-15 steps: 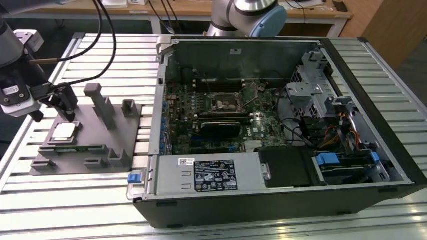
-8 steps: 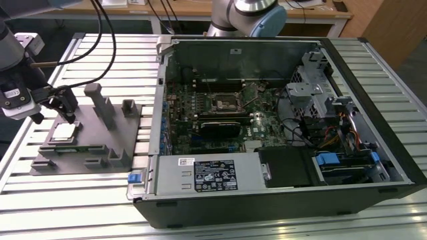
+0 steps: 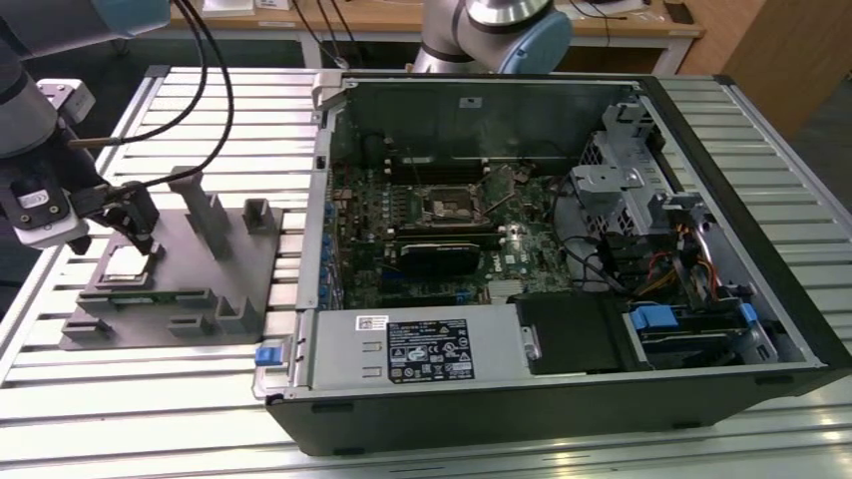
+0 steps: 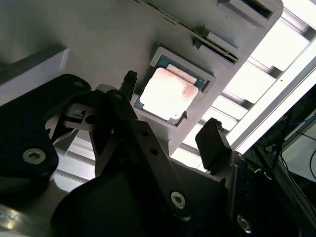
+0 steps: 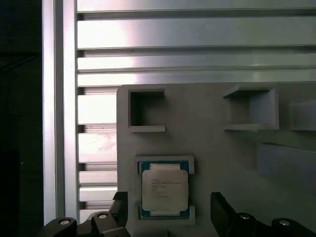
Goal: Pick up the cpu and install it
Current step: 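Pick up the cpu and move it towards the insertion slot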
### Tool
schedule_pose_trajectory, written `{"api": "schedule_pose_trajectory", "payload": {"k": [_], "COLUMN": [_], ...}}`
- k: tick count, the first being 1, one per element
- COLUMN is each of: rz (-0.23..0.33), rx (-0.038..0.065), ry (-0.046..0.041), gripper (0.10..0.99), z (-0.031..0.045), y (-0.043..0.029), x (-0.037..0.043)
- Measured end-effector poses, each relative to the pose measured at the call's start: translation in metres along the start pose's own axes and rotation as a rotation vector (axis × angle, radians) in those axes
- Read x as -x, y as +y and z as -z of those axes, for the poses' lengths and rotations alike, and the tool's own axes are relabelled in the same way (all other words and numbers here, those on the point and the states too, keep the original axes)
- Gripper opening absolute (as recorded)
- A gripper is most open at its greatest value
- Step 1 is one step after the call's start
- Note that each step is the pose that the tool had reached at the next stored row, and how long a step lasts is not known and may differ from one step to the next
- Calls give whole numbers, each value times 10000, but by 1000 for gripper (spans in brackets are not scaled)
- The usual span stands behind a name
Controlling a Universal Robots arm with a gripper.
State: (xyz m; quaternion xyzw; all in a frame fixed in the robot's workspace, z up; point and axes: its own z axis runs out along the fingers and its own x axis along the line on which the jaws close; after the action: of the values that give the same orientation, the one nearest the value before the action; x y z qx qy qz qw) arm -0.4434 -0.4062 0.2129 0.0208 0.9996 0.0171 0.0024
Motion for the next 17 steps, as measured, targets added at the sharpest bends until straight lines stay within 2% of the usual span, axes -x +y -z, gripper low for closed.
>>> {"api": "schedule_pose_trajectory", "payload": {"k": [8, 17], "rz": [-27, -32], "rx": [0, -3], "ry": [6, 52], "gripper": [761, 761], "z": [-137, -272], "y": [-4, -4], "x": [-26, -26]}}
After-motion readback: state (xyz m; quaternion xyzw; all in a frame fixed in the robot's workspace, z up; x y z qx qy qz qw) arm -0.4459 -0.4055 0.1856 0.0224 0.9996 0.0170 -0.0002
